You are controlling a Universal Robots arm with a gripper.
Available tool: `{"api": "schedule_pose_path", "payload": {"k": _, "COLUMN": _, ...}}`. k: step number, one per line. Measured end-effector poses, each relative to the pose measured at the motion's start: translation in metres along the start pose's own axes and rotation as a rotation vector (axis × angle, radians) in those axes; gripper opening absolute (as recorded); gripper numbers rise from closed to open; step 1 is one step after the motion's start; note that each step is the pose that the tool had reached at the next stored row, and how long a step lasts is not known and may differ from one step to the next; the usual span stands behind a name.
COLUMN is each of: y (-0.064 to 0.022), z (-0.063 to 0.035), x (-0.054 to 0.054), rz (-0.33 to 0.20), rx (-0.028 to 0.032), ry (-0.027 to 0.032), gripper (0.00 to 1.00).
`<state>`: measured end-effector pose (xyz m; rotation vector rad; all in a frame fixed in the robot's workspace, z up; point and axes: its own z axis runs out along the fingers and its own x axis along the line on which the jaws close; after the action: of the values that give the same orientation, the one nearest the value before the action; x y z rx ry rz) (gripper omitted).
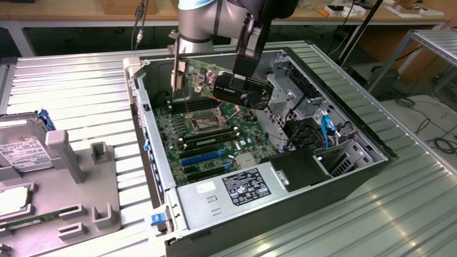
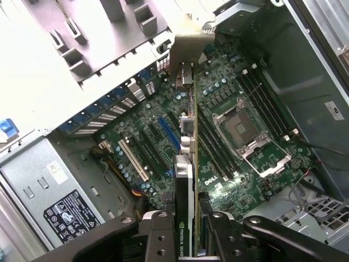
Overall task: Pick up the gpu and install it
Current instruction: 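Insert the gpu into the slot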
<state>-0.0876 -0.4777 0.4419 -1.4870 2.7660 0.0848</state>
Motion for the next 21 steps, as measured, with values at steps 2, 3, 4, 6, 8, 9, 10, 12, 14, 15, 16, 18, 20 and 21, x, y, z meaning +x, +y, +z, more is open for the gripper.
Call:
{"api": "schedule_pose_path", "payload": {"k": 2, "y": 0.0000, "z": 0.0000, "x": 0.0000, "rz": -0.011, "rx": -0.0003, "ry": 0.0005, "gripper": 0.27}}
{"api": "schedule_pose_path", "payload": {"k": 3, "y": 0.0000, "z": 0.0000, "x": 0.0000, "rz": -0.015, "rx": -0.0004, "ry": 0.0007, "gripper": 0.27}}
{"api": "schedule_pose_path", "payload": {"k": 4, "y": 0.0000, "z": 0.0000, "x": 0.0000, "rz": -0.019, "rx": -0.0005, "ry": 0.0009, "gripper": 0.27}}
{"api": "schedule_pose_path", "payload": {"k": 6, "y": 0.0000, "z": 0.0000, "x": 0.0000, "rz": -0.028, "rx": -0.0007, "ry": 0.0013, "gripper": 0.27}}
{"api": "schedule_pose_path", "payload": {"k": 8, "y": 0.0000, "z": 0.0000, "x": 0.0000, "rz": -0.048, "rx": -0.0012, "ry": 0.0022, "gripper": 0.27}}
{"api": "schedule_pose_path", "payload": {"k": 9, "y": 0.0000, "z": 0.0000, "x": 0.0000, "rz": -0.053, "rx": -0.0013, "ry": 0.0025, "gripper": 0.27}}
{"api": "schedule_pose_path", "payload": {"k": 10, "y": 0.0000, "z": 0.0000, "x": 0.0000, "rz": -0.061, "rx": -0.0015, "ry": 0.0029, "gripper": 0.27}}
{"api": "schedule_pose_path", "payload": {"k": 12, "y": 0.0000, "z": 0.0000, "x": 0.0000, "rz": -0.071, "rx": -0.0019, "ry": 0.0034, "gripper": 0.27}}
{"api": "schedule_pose_path", "payload": {"k": 14, "y": 0.0000, "z": 0.0000, "x": 0.0000, "rz": -0.083, "rx": -0.0021, "ry": 0.0039, "gripper": 0.27}}
{"api": "schedule_pose_path", "payload": {"k": 15, "y": 0.0000, "z": 0.0000, "x": 0.0000, "rz": -0.089, "rx": -0.0022, "ry": 0.0042, "gripper": 0.27}}
{"api": "schedule_pose_path", "payload": {"k": 16, "y": 0.0000, "z": 0.0000, "x": 0.0000, "rz": -0.095, "rx": -0.0024, "ry": 0.0045, "gripper": 0.27}}
{"api": "schedule_pose_path", "payload": {"k": 18, "y": 0.0000, "z": 0.0000, "x": 0.0000, "rz": -0.108, "rx": -0.0027, "ry": 0.0052, "gripper": 0.27}}
{"api": "schedule_pose_path", "payload": {"k": 20, "y": 0.0000, "z": 0.0000, "x": 0.0000, "rz": -0.122, "rx": -0.0031, "ry": 0.0058, "gripper": 0.27}}
{"api": "schedule_pose_path", "payload": {"k": 21, "y": 0.0000, "z": 0.0000, "x": 0.0000, "rz": -0.133, "rx": -0.0034, "ry": 0.0063, "gripper": 0.27}}
